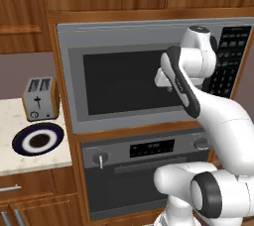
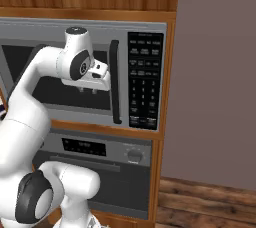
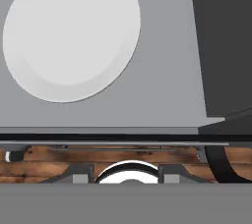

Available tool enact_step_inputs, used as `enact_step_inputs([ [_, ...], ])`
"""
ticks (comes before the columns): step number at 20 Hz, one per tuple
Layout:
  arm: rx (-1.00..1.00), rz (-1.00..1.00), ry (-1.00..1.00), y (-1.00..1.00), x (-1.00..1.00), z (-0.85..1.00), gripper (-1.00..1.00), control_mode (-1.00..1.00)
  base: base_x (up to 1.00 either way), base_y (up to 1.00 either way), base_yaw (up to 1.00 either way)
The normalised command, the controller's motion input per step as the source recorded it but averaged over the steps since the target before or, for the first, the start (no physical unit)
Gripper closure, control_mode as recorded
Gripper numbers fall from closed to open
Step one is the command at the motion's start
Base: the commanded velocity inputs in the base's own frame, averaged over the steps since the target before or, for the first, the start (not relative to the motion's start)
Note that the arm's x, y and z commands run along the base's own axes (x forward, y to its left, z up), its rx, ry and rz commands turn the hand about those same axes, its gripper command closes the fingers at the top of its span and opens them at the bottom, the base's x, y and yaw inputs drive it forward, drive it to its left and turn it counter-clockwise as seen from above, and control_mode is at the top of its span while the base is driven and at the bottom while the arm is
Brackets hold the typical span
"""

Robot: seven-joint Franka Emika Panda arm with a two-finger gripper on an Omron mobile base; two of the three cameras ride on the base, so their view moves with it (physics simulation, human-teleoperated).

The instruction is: Take the baked cake out of the oven and place it on the plate for cooling. Then close the oven door.

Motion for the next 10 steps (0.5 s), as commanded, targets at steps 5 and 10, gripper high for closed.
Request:
enact_step_inputs([
  [5,0.0,0.0,0.0,0.0,0.0,0.0,-1.0,1.0,0.0,0.0,0.0],
  [10,0.0,0.0,0.0,0.0,0.0,0.0,-1.0,1.0,-0.29,0.0,0.0],
])
